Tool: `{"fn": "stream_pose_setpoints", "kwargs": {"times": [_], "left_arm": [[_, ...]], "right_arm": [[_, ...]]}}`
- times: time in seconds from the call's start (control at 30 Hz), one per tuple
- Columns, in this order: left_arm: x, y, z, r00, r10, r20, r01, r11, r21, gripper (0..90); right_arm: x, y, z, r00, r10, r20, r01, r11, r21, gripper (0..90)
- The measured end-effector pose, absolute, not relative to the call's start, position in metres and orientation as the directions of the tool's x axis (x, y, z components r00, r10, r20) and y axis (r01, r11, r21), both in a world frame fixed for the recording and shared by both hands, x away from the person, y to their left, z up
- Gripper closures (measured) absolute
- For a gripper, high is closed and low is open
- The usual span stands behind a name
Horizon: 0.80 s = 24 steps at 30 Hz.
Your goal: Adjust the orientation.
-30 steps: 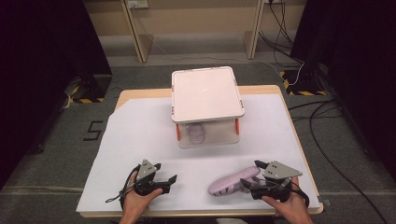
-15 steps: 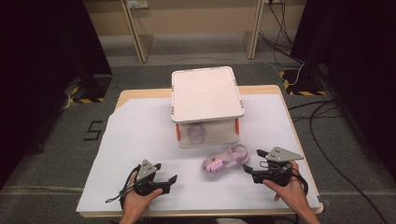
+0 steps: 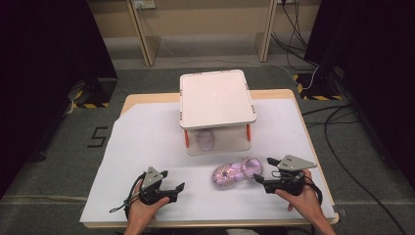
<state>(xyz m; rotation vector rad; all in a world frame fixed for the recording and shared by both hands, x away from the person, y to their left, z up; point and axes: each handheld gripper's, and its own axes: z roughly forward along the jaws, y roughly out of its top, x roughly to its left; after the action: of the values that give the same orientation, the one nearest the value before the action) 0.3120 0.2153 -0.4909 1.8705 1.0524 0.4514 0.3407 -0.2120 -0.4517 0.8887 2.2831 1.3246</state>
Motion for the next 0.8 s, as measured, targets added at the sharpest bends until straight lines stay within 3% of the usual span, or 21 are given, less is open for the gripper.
{"fn": "stream_pose_setpoints", "kwargs": {"times": [0.33,0.8], "left_arm": [[0.313,0.216,-0.493,0.568,0.814,-0.122,0.489,-0.215,0.845,19.0],[0.314,0.214,-0.495,0.571,0.812,-0.118,0.497,-0.228,0.837,19.0]], "right_arm": [[0.347,-0.198,-0.452,-0.816,0.577,-0.017,0.284,0.428,0.858,34.9],[0.362,-0.187,-0.462,-0.856,0.517,0.004,0.293,0.479,0.827,44.9]]}}
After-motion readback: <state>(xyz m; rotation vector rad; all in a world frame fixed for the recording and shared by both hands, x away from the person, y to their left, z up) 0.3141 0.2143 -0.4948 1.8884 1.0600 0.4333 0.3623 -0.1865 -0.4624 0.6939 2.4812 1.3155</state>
